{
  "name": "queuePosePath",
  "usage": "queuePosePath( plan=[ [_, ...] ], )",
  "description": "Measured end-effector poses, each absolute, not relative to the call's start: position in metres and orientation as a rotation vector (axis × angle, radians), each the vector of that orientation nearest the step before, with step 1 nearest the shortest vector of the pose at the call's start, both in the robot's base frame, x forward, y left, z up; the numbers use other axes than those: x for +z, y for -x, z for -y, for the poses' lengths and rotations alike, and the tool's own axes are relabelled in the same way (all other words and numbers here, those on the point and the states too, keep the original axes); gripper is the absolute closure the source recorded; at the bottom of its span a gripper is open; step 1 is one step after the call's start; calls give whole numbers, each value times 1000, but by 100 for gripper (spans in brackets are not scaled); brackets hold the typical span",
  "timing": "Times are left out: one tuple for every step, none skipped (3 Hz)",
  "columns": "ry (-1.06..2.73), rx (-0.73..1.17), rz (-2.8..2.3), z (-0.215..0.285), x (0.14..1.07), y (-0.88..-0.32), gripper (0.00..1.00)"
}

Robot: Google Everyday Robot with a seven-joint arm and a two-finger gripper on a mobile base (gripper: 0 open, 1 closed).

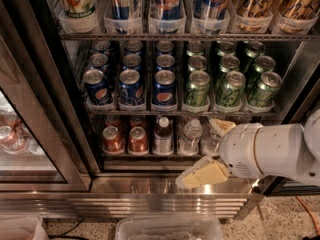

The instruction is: Pick water bottle from bottom shelf of fridge

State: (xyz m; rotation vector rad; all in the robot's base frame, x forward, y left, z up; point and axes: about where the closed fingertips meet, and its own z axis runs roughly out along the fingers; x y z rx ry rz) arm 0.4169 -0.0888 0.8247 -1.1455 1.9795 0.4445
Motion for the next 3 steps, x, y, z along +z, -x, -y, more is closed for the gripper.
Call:
queuePosePath(
  plan=[
    [1044, 347, -1983, 107, 818, -421, 0],
    [874, 250, -1957, 132, 808, -430, 0],
    [738, 191, -1895, 143, 804, -441, 0]
  ],
)
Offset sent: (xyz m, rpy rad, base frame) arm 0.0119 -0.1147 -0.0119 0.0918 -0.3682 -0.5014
